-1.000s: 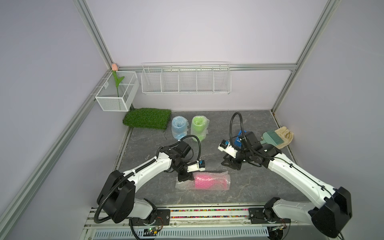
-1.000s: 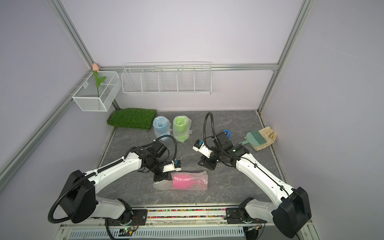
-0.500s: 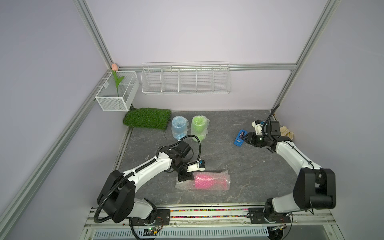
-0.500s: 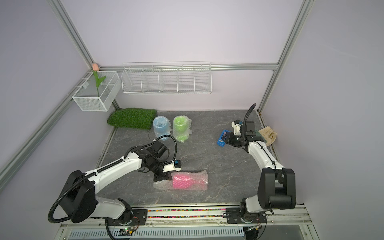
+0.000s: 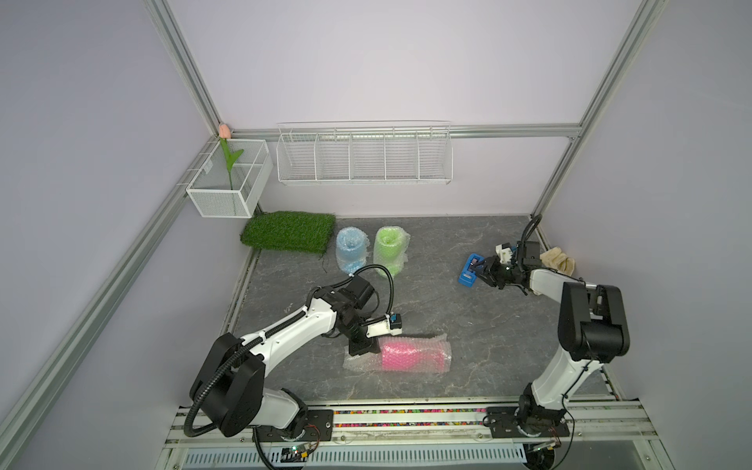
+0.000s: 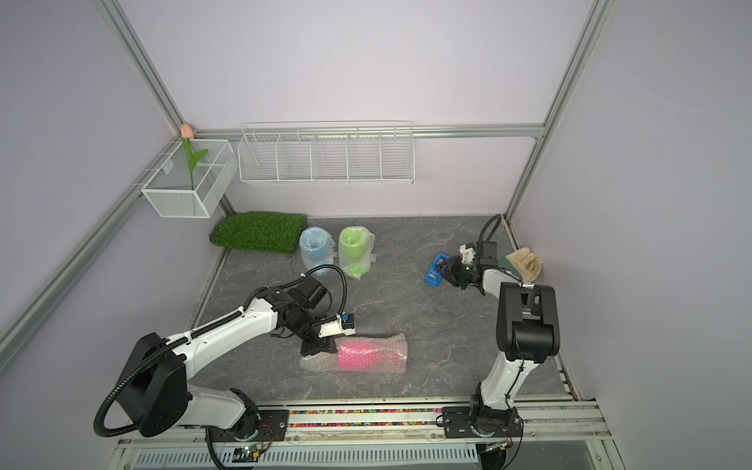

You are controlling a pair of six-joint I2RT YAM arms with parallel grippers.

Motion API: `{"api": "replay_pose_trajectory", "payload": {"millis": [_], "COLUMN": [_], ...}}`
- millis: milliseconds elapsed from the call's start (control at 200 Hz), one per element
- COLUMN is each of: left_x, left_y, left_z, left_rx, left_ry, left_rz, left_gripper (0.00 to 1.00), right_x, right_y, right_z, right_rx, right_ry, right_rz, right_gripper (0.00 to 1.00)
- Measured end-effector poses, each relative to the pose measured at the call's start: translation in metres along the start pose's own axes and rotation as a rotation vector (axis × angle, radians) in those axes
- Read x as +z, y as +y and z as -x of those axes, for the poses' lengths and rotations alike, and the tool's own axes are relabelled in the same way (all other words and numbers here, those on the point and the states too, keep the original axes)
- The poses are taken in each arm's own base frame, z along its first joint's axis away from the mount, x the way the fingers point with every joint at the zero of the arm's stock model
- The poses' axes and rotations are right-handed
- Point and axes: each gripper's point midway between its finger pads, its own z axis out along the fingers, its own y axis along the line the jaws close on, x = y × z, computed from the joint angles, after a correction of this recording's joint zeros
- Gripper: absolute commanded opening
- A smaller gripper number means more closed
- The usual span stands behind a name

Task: Wrap wine glasses in bubble wrap
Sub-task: Pull the tape from the tape cutter.

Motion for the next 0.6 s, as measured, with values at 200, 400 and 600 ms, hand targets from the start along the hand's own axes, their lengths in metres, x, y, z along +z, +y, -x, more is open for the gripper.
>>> {"api": "replay_pose_trajectory", "payload": {"millis": [200,400,600], "left_x": [0.002,0.004,0.005], "left_y": [0.0,0.002,0.003], "left_z": [-0.001,-0.001,-0.001], "left_rx": [-0.005,-0.008,-0.011], "left_ry": [0.007,0.011,0.015], "left_rz": [-0.007,-0.011,-0.015], "left_gripper": [0.0,0.0,0.0], "right_x": [0.015,0.021,0.026], "right_y": [-0.012,-0.008,-0.007], "right_z": [-0.001,-0.001,0.002], "right_rx": [0.052,0.074,0.097], "right_ry": [0.026,0.034,0.024], "right_rz": [0.022,0.087,0.124], "right_gripper": [0.37,0.32,0.26]}}
